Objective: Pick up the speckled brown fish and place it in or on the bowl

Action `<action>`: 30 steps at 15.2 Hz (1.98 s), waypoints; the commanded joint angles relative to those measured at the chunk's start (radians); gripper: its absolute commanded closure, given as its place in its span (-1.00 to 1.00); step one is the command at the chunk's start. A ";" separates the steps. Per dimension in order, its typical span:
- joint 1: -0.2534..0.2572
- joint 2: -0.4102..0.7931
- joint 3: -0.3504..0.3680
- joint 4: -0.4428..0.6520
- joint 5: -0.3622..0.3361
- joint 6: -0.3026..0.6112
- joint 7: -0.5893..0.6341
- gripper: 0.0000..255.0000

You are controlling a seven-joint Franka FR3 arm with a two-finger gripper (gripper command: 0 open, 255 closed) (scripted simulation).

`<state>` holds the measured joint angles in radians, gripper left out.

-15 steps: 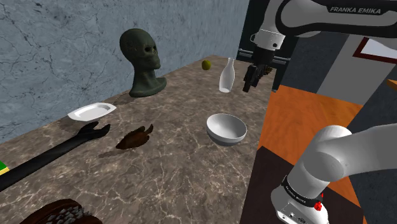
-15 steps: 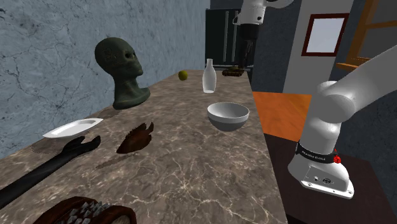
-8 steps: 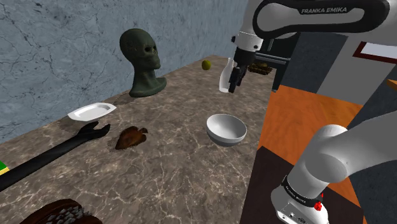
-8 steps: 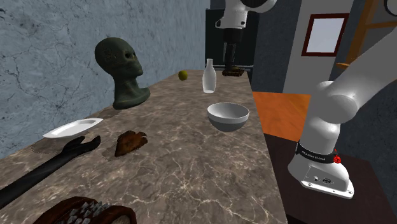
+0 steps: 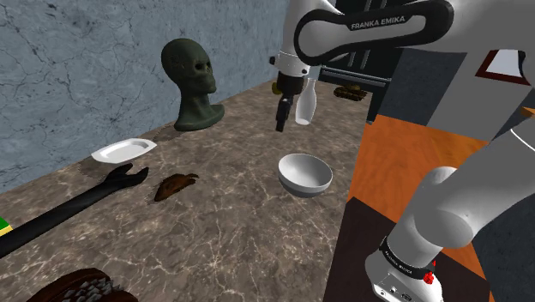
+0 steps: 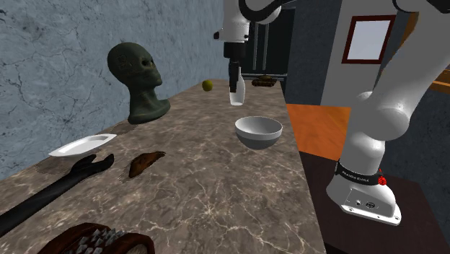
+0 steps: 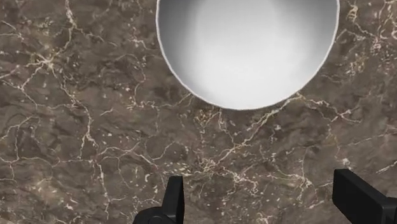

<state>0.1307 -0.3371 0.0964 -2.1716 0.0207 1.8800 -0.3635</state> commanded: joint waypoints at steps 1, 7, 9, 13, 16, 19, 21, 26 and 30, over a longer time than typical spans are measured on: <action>0.018 0.071 0.019 0.051 -0.012 0.018 -0.027 -1.00; 0.071 0.258 0.082 0.189 -0.063 0.058 -0.091 -1.00; 0.089 0.318 0.102 0.237 -0.085 0.066 -0.110 -1.00; 0.130 0.436 0.142 0.334 -0.137 0.076 -0.144 -1.00; 0.166 0.522 0.168 0.407 -0.180 0.078 -0.169 -1.00; 0.205 0.605 0.192 0.480 -0.225 0.076 -0.195 -1.00; 0.233 0.659 0.206 0.528 -0.255 0.073 -0.213 -1.00; 0.295 0.764 0.229 0.621 -0.316 0.066 -0.252 -1.00; 0.291 0.780 0.224 0.590 -0.325 0.111 -0.246 -1.00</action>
<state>0.4236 0.4374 0.3221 -1.5739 -0.3012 1.9782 -0.6088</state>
